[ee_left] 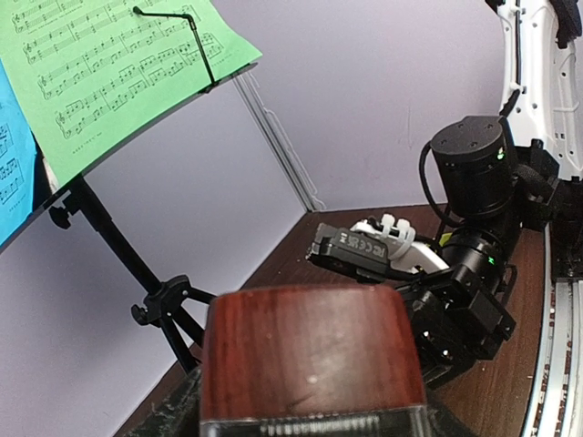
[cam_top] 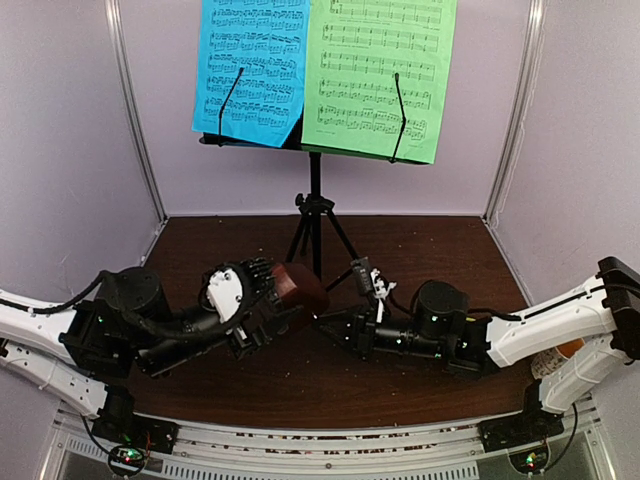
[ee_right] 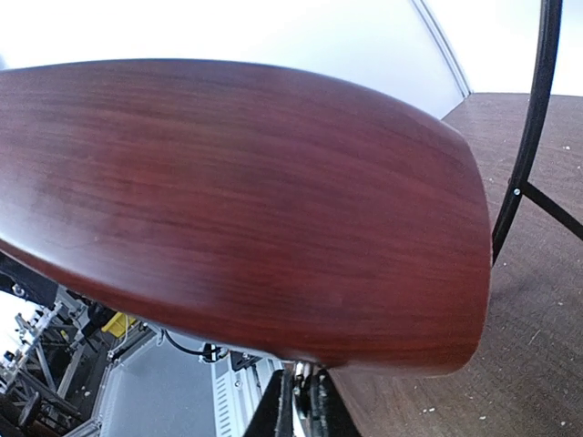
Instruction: Set up the instrument practice props
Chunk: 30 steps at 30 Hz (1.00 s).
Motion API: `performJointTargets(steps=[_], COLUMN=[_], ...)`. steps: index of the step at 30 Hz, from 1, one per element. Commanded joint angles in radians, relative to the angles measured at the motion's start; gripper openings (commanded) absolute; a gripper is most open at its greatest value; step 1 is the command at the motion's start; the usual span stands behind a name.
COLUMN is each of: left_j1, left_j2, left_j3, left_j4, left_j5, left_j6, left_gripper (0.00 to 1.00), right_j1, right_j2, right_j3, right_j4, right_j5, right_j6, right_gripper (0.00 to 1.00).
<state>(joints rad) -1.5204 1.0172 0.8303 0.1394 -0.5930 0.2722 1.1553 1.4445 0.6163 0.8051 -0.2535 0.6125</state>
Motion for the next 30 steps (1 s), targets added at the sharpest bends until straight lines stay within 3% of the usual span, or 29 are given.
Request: performJointTargets(steps=[1, 3, 7, 14, 30], left_j1=[-0.006, -0.006, -0.005, -0.014, -0.015], left_j2=[-0.028, -0.030, -0.040, -0.066, -0.077], left_j3=[0.011, 0.008, -0.002, -0.029, -0.054], left_j4=[0.179, 0.187, 0.192, 0.224, 0.235], left_j5=[0.019, 0.022, 0.029, 0.053, 0.057], left_j6=[0.034, 0.038, 0.052, 0.104, 0.111], left_gripper=[0.17, 0.17, 0.17, 0.16, 0.16], right_j1=[-0.013, -0.018, -0.038, -0.100, -0.138], right_j2=[0.001, 0.004, 0.013, 0.069, 0.213], right_j3=[0.008, 0.005, -0.015, -0.085, -0.106], right_j4=[0.064, 0.080, 0.146, 0.429, 0.762], right_j5=[0.008, 0.006, -0.009, -0.059, -0.059], right_j6=[0.037, 0.059, 0.128, 0.351, 0.619], right_gripper=[0.05, 0.00, 0.00, 0.00, 0.00])
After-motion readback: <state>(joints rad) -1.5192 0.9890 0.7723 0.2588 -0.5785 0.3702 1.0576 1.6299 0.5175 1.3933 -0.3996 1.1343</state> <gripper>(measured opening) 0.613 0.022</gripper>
